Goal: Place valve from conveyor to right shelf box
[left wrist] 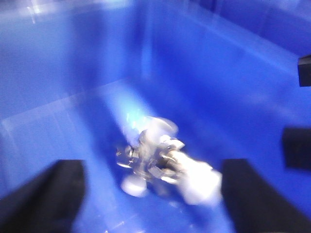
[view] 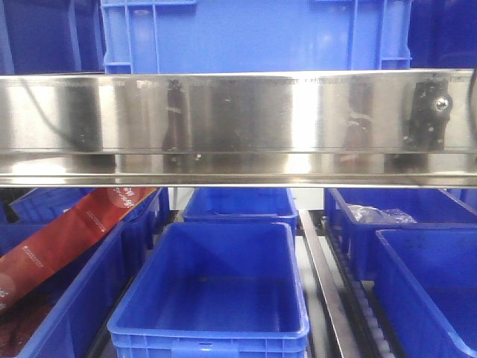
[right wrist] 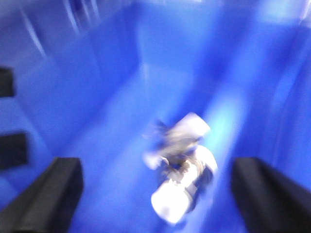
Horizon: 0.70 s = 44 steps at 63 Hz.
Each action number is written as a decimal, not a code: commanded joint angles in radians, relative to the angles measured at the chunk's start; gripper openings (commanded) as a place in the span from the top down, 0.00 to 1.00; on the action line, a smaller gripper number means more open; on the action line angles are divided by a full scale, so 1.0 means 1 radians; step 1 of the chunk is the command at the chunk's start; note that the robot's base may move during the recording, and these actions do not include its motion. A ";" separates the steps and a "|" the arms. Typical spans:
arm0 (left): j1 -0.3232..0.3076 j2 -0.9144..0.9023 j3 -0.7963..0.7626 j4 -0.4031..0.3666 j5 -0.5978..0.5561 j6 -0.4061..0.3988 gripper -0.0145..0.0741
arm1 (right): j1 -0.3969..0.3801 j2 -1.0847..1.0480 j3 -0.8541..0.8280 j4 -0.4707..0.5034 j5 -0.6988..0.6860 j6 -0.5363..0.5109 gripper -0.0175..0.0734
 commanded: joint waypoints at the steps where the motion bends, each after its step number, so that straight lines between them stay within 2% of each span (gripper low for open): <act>1: -0.001 -0.074 -0.011 0.020 0.004 -0.001 0.51 | -0.006 -0.065 -0.016 -0.001 -0.018 -0.006 0.40; 10: 0.016 -0.154 -0.011 0.093 0.043 -0.001 0.68 | -0.008 -0.148 -0.016 -0.020 -0.009 -0.006 0.68; 19: 0.063 -0.219 -0.011 0.103 0.121 -0.001 0.90 | -0.010 -0.218 -0.016 -0.091 0.032 -0.006 0.99; 22: 0.085 -0.238 -0.011 0.103 0.156 -0.001 0.97 | -0.010 -0.238 -0.016 -0.109 0.044 -0.006 0.98; 27: 0.141 -0.266 -0.006 0.103 0.243 -0.005 0.96 | -0.021 -0.271 -0.002 -0.127 0.069 -0.006 0.98; 33: 0.207 -0.307 0.036 0.080 0.288 -0.012 0.96 | -0.041 -0.313 0.043 -0.132 0.069 -0.006 0.98; 38: 0.262 -0.365 0.117 0.025 0.279 -0.012 0.96 | -0.053 -0.352 0.106 -0.134 0.052 -0.006 0.98; 44: 0.295 -0.459 0.267 0.018 0.198 -0.012 0.96 | -0.059 -0.413 0.238 -0.136 -0.009 -0.006 0.98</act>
